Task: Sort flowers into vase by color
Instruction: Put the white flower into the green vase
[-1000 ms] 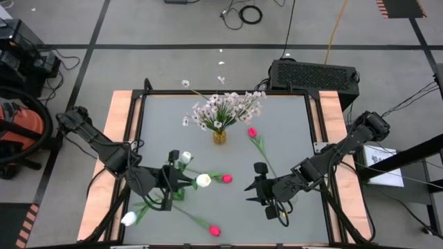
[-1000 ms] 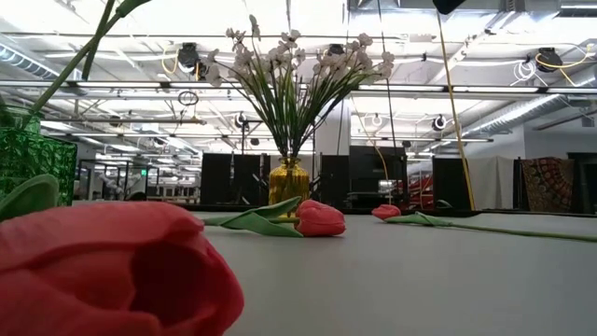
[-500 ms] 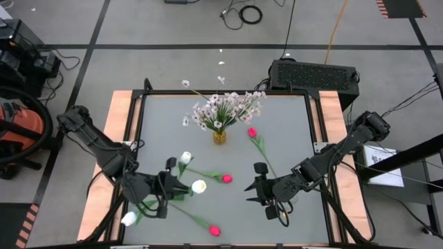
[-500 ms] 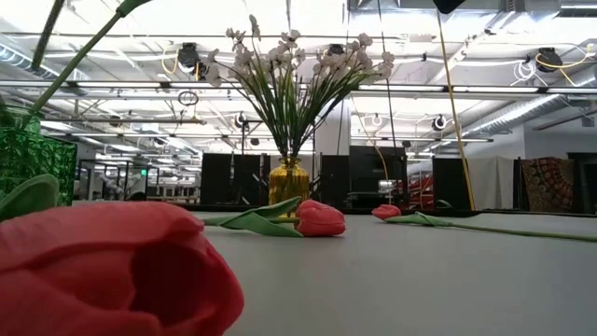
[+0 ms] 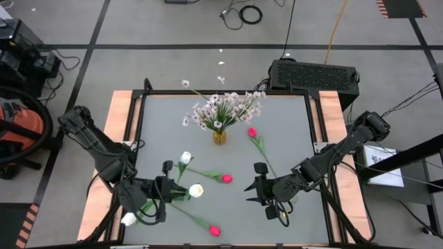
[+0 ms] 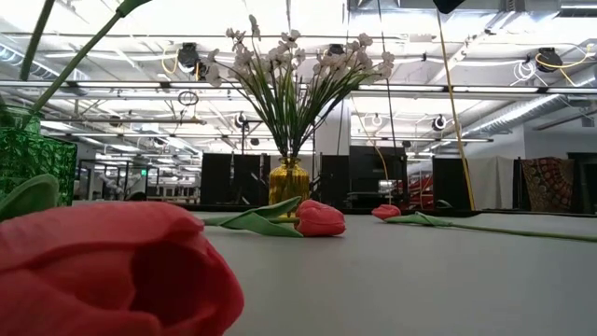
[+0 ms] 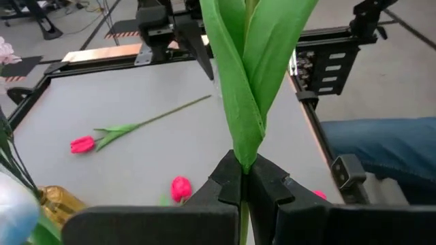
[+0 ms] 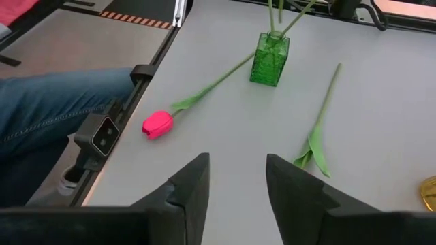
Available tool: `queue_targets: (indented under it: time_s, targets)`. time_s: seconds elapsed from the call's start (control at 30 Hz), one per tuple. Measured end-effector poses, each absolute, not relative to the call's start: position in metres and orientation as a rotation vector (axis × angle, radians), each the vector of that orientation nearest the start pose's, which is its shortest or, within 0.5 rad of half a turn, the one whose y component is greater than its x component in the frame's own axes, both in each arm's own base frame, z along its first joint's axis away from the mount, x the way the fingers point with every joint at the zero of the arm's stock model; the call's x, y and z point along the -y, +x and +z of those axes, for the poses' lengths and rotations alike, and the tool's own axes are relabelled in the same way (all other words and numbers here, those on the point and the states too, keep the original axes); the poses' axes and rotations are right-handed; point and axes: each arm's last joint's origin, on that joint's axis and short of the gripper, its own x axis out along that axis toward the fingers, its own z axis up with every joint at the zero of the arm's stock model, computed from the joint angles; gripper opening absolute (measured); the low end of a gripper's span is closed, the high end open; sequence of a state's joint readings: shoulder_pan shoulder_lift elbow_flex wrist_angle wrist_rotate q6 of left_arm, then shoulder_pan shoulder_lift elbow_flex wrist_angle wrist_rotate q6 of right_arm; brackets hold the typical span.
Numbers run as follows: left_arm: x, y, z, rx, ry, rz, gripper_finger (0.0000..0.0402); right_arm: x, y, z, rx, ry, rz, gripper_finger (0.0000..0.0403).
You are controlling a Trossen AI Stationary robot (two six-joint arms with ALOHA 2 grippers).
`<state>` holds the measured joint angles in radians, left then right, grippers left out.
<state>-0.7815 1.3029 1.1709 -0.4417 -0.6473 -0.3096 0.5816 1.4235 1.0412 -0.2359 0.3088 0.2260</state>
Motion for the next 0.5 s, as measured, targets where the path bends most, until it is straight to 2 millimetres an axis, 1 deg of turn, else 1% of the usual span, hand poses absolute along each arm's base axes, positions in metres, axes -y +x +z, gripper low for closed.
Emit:
queue_targets:
  time_s: [0.2, 0.4, 0.5]
  targets:
    - [0.185, 0.211, 0.327, -0.488, 0.091, -0.034, 0.0009, -0.162, 0.263, 0.274, -0.584, -0.049, 0.199, 0.0137]
    - [0.185, 0.213, 0.326, -0.49, 0.07, -0.022, 0.0009, -0.162, 0.263, 0.274, -0.583, -0.048, 0.199, 0.0137]
    - [0.185, 0.213, 0.317, -0.486, 0.068, -0.02, 0.0009, -0.162, 0.263, 0.274, -0.583, -0.048, 0.199, 0.0137]
